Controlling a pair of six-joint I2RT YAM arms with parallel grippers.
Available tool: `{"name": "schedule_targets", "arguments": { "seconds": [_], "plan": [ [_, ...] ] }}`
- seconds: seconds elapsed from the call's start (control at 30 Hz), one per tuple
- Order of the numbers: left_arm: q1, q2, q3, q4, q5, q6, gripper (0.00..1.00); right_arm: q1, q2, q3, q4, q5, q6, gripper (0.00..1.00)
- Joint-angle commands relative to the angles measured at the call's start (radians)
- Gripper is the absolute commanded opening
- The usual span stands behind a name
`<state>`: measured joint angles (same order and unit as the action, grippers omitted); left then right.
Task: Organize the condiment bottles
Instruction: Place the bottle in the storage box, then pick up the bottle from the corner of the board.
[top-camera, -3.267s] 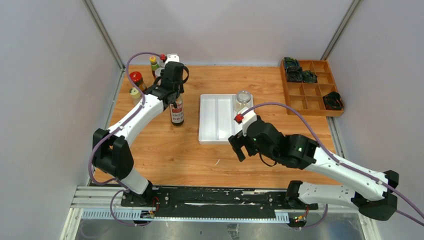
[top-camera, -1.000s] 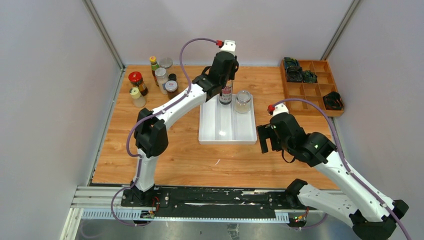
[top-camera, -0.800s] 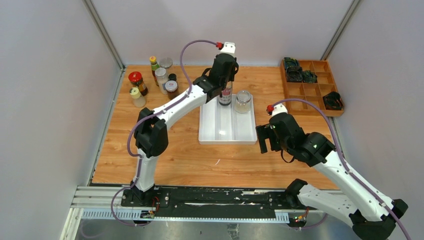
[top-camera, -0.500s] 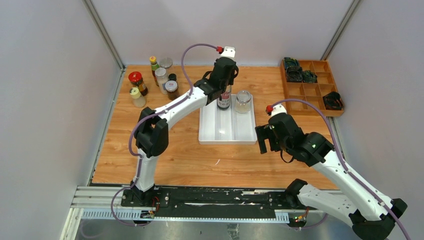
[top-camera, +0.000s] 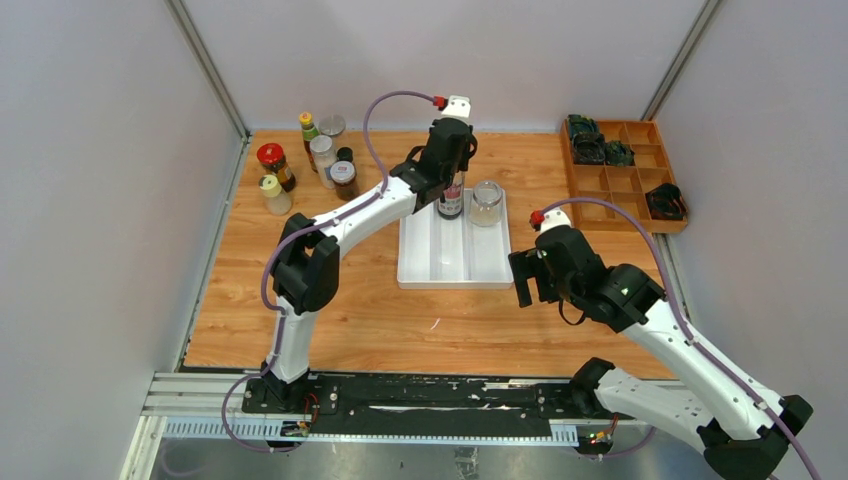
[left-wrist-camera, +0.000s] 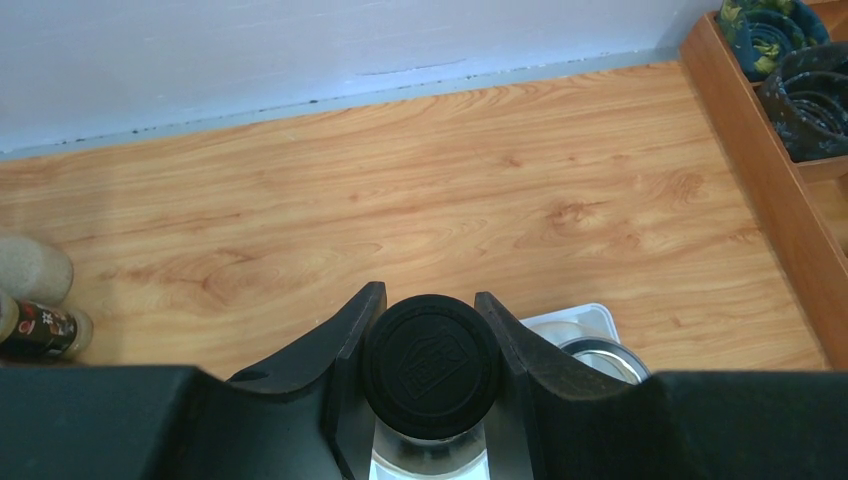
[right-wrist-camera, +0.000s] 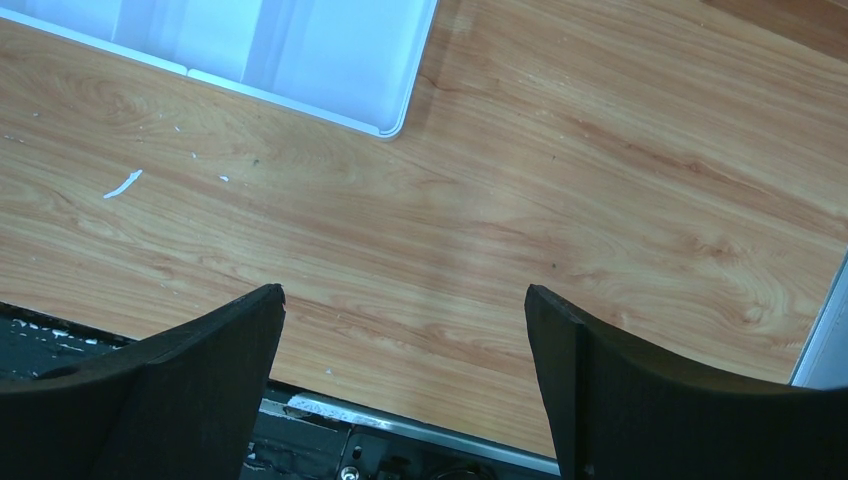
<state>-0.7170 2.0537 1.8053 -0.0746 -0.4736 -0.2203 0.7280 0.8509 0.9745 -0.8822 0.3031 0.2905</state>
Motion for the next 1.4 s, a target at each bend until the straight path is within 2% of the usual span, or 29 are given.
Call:
{"name": "schedule_targets", "arguments": {
  "seconds": [0.0, 0.1, 0.27, 0.57, 0.83, 0.9, 0.97, 1.03, 1.2, 1.27, 1.37],
  "plan": [
    [-0.009, -0.022, -0.021, 0.107, -0.013, -0.014, 0.26, -0.014, 0.001, -0.013, -0.002, -0.012, -0.017, 0.96],
    [-0.009, -0.033, -0.037, 0.099, -0.026, -0.015, 0.53, -0.016, 0.002, -0.014, 0.000, -0.017, -0.019, 0.96],
    [-0.009, -0.028, -0.017, 0.041, -0.039, -0.013, 0.68, -0.015, 0.004, -0.016, 0.005, -0.026, -0.021, 0.96],
    [-0.009, -0.056, 0.012, -0.031, -0.047, -0.009, 0.75, -0.017, 0.002, -0.017, 0.008, -0.035, -0.023, 0.96],
    [-0.009, -0.220, 0.138, -0.287, -0.006, 0.017, 0.81, -0.017, 0.006, -0.018, 0.014, -0.039, -0.026, 0.96],
    [-0.009, -0.276, 0.170, -0.355, -0.018, 0.016, 0.98, -0.018, 0.012, -0.017, 0.015, -0.043, -0.026, 0.96],
    [-0.003, -0.335, 0.172, -0.399, -0.090, 0.027, 1.00, -0.019, 0.011, -0.017, 0.015, -0.044, -0.025, 0.96],
    [0.056, -0.396, 0.118, -0.405, -0.112, 0.006, 1.00, -0.019, 0.001, -0.018, 0.015, -0.048, -0.024, 0.96],
    [0.363, -0.435, -0.008, -0.405, 0.089, -0.143, 1.00, -0.018, -0.001, -0.009, 0.015, -0.064, -0.023, 0.96],
    [0.421, -0.399, -0.011, -0.401, 0.088, -0.126, 0.99, -0.019, 0.008, 0.002, 0.015, -0.079, -0.027, 0.96],
    [0.452, -0.286, 0.057, -0.438, 0.043, -0.066, 0.94, -0.019, 0.025, 0.021, 0.015, -0.096, -0.034, 0.96]
  ]
}}
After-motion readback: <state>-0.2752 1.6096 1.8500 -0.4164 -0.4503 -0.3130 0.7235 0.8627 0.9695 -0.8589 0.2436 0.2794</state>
